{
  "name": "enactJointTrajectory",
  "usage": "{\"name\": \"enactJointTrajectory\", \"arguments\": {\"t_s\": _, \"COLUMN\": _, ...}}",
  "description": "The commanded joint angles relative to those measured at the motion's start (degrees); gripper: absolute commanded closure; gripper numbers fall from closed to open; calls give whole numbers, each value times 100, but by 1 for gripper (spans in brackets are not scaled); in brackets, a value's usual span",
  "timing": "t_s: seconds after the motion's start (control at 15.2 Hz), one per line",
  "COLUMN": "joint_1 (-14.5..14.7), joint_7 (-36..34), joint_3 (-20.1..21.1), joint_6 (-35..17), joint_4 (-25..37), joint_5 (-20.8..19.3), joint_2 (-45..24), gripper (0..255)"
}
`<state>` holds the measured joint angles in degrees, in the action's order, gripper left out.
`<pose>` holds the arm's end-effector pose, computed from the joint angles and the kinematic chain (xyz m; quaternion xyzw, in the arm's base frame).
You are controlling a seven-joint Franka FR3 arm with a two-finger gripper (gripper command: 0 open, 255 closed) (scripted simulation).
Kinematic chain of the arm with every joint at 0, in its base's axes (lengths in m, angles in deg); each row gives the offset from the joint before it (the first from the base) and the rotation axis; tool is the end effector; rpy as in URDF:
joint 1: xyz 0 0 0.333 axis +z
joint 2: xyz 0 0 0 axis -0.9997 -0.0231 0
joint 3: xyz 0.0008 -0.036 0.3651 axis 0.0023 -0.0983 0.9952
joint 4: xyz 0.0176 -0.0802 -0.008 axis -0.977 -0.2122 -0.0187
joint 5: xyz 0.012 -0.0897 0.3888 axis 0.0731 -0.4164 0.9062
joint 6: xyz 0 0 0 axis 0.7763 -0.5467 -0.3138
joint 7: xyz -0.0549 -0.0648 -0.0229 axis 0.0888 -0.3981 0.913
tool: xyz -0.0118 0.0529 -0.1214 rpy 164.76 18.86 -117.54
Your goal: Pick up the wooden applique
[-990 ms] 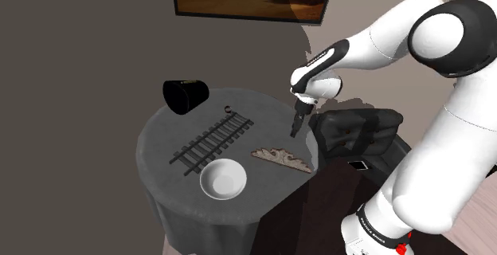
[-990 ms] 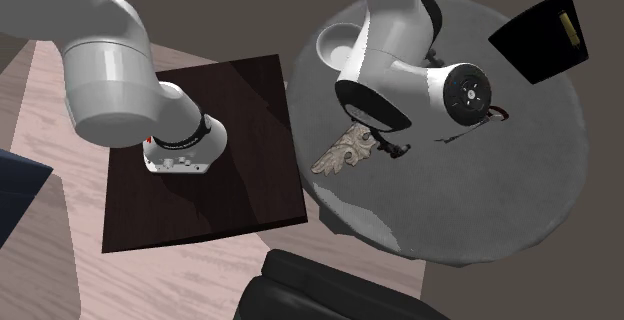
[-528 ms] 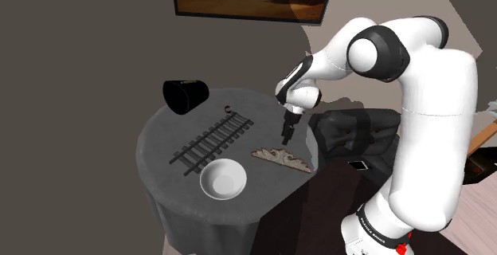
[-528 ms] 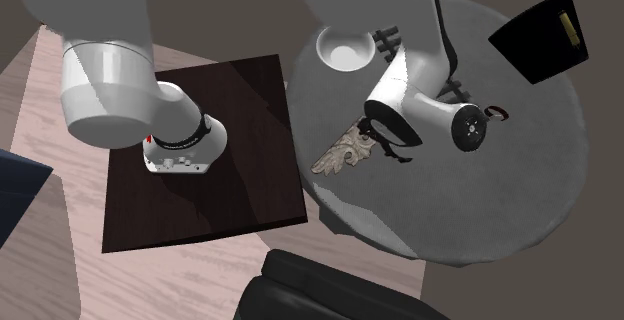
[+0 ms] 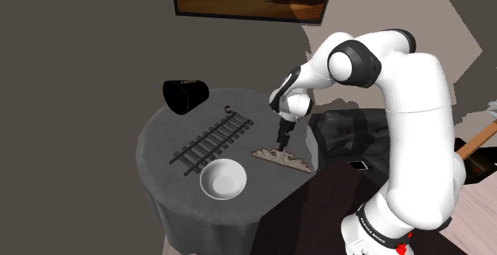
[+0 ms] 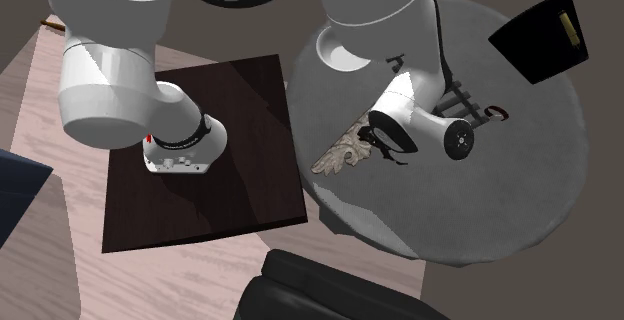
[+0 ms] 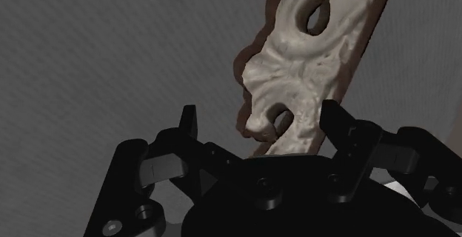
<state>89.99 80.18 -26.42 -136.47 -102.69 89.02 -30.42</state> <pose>0.5348 -0.1280 0.1058 -0.9023 -0.3960 0.0018 0.1707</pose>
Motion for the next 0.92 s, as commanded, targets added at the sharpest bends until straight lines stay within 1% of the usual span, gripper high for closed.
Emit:
{"name": "enactJointTrajectory", "arguments": {"t_s": 0.0, "joint_1": -50, "joint_7": 78, "joint_3": 58, "joint_6": -77, "joint_4": 69, "joint_5": 77, "joint_2": -158, "gripper": 0}}
{"name": "enactJointTrajectory", "arguments": {"t_s": 0.13, "joint_1": -63, "joint_7": 97, "joint_3": 76, "joint_6": -99, "joint_4": 89, "joint_5": 98, "joint_2": -202, "gripper": 0}}
{"name": "enactJointTrajectory", "arguments": {"t_s": 0.2, "joint_1": -60, "joint_7": 94, "joint_3": 70, "joint_6": -93, "joint_4": 79, "joint_5": 92, "joint_2": -187, "gripper": 255}}
{"name": "enactJointTrajectory", "arguments": {"t_s": 0.79, "joint_1": -63, "joint_7": 97, "joint_3": 76, "joint_6": -98, "joint_4": 89, "joint_5": 98, "joint_2": -202, "gripper": 255}}
{"name": "enactJointTrajectory", "arguments": {"t_s": 0.86, "joint_1": -41, "joint_7": 64, "joint_3": 46, "joint_6": -61, "joint_4": 54, "joint_5": 61, "joint_2": -125, "gripper": 255}}
